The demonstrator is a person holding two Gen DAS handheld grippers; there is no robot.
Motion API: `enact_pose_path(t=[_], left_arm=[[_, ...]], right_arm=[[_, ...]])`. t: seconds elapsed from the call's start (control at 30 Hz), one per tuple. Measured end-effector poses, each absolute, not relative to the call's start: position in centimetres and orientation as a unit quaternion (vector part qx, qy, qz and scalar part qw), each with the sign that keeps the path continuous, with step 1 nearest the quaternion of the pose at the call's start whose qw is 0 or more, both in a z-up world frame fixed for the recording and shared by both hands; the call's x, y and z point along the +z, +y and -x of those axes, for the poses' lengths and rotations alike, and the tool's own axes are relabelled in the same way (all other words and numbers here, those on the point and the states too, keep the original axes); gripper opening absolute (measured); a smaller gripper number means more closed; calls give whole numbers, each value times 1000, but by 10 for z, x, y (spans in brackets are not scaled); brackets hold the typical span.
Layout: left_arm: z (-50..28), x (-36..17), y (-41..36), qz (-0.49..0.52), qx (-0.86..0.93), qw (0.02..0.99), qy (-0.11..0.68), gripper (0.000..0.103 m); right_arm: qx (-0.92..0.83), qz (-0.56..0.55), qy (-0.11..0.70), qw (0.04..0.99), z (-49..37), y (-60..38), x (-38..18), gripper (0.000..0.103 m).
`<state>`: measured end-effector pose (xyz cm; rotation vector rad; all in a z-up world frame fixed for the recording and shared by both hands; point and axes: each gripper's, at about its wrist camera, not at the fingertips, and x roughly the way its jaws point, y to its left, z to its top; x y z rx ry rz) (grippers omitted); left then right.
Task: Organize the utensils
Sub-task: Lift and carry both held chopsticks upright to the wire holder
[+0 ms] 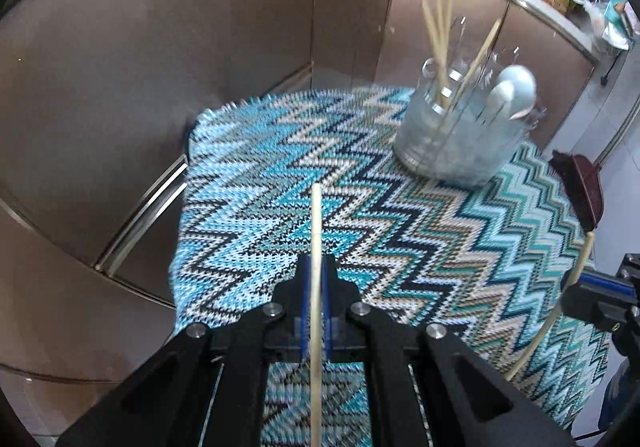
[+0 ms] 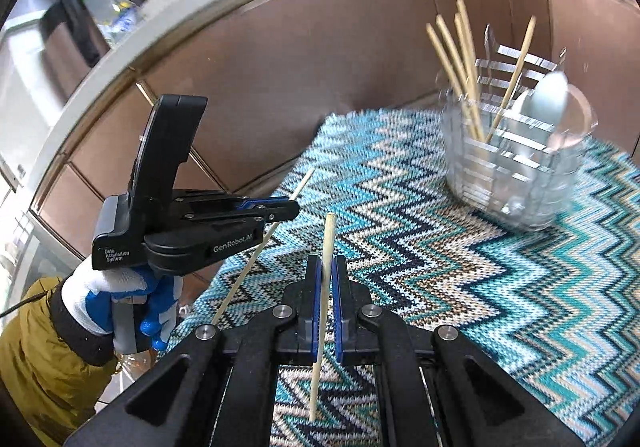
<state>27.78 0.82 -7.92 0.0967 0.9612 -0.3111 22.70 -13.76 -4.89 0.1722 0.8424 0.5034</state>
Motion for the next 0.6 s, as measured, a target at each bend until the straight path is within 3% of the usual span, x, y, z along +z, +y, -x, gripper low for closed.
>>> enact_pose_path(t=[0.6], left_arm=[[-146, 30, 14, 2, -170, 932, 321, 5]], right_arm=[[228, -52, 276, 932, -103, -155, 34, 5]])
